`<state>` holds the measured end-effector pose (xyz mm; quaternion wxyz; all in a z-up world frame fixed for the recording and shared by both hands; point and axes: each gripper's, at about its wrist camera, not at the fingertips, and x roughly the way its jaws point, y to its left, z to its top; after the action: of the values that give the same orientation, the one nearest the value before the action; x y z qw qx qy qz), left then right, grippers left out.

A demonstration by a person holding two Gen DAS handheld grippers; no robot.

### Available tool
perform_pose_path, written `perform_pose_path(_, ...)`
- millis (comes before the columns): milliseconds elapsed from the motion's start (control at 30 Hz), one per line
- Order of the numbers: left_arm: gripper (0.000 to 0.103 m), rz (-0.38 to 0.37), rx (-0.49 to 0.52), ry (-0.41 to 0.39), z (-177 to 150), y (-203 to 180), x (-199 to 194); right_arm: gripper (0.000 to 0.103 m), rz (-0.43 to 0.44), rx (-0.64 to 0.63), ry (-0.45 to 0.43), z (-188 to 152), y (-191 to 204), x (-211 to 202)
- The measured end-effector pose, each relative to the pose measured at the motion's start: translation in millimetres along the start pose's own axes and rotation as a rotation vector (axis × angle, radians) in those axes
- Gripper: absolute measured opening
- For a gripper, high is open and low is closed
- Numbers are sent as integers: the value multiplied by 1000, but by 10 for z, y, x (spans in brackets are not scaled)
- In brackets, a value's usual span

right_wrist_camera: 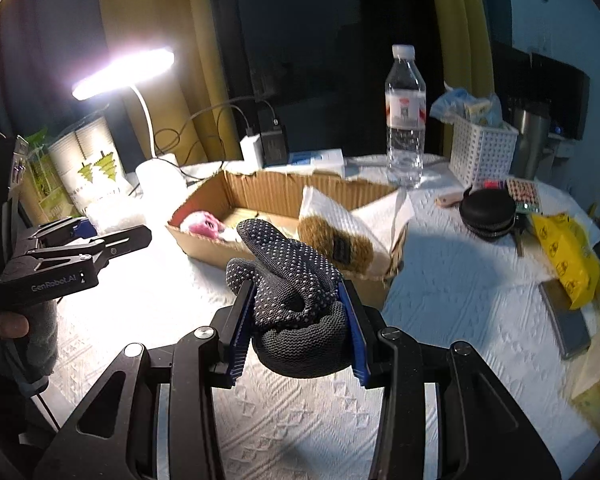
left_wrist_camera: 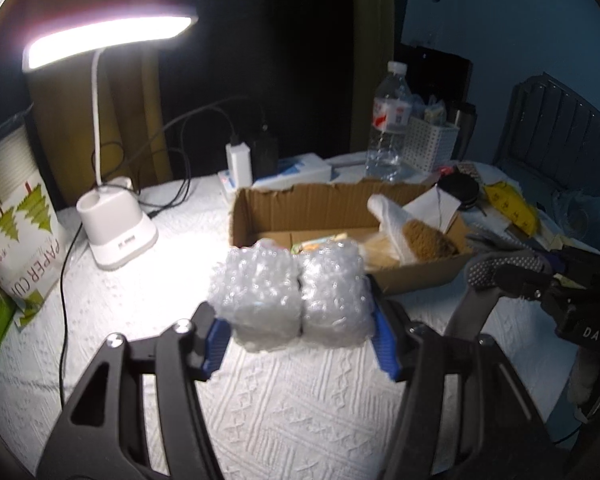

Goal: Organize soft objects
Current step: 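Carry the bubble wrap with the left tool while the right tool carries the glove over the box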

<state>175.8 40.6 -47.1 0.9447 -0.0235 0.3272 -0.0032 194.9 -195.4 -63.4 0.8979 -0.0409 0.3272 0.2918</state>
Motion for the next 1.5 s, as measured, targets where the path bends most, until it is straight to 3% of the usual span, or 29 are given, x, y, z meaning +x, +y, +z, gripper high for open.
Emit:
perform_pose_path(333, 60, -11, 29, -87, 335, -12, -110, 43, -5, -31, -29, 266, 18, 5)
perform_pose_path(700, 60, -24, 54, -127, 660, -5, 69, 44, -27, -17, -53, 547, -166, 138)
perform_pose_path(933, 60, -24, 41, -98, 743, 41, 384, 44, -22, -14, -29, 649, -253, 387)
perform_pose_path(1500, 60, -44, 21, 68, 623, 97, 1286, 44, -5, 15, 83, 635, -479, 1174)
